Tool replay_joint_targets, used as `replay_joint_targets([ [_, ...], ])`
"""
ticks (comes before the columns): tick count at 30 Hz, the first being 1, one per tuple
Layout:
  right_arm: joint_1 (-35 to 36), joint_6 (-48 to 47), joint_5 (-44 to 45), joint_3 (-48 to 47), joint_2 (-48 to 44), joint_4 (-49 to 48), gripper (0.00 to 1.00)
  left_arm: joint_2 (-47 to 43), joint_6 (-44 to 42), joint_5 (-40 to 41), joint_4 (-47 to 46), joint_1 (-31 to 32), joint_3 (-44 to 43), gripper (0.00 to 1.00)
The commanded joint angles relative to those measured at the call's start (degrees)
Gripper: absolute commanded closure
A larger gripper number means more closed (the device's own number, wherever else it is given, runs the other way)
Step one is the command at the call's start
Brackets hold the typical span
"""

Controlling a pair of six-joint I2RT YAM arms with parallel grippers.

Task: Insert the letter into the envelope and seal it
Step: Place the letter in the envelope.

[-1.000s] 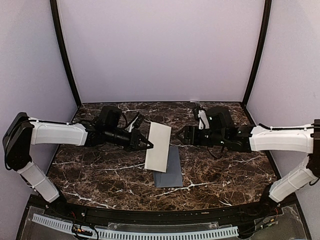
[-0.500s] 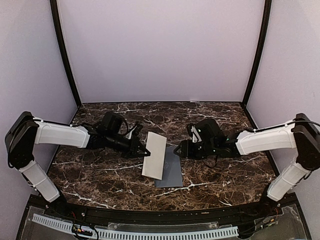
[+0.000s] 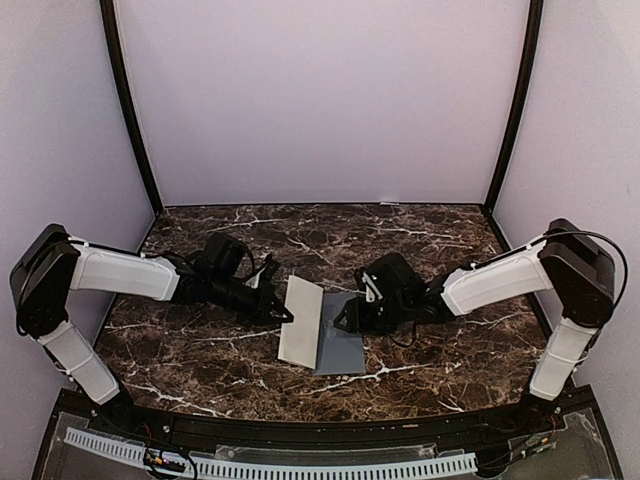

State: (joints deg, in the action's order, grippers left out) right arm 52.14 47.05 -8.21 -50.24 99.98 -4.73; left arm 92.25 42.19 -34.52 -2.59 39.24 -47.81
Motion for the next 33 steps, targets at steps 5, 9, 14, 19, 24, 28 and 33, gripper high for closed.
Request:
replay_joint_targets([
  [5, 0.50, 0.21, -0.10, -2.09, 1.84, -1.06, 0.51, 1.05, -0.73, 1.10, 2.24, -0.79, 2.24, 1.00],
  [9, 0.44, 0.30, -0.09, -2.53, 2.55, -0.81, 0.52, 1.67, -0.25, 0.46, 3.39, -1.62, 3.32, 1.00],
  [14, 0.51, 0.31, -0.04, -3.14, 3.44, -0.38, 0.52, 2.68, 1.08, -1.25, 4.33, -2.60, 4.00, 1.00],
  [19, 0.50, 0.32, -0.21, -3.20, 4.16, -0.53, 0.52, 4.23, 1.51, -3.79, 3.84, -3.83, 3.61, 1.00],
  [24, 0.44, 0.47, -0.48, -2.85, 4.69, -0.93, 0.53, 5.43, 1.59, -4.29, 2.84, -4.50, 3.43, 1.00],
  [28, 0.45, 0.68, -0.66, -2.91, 4.91, -1.28, 0.53, 6.19, 2.21, -4.31, 0.48, -4.53, 3.57, 1.00],
  [33, 0.51, 0.67, -1.10, -3.19, 5.42, -1.49, 0.53, 6.19, 3.67, -4.02, -1.38, -4.53, 3.40, 1.00],
])
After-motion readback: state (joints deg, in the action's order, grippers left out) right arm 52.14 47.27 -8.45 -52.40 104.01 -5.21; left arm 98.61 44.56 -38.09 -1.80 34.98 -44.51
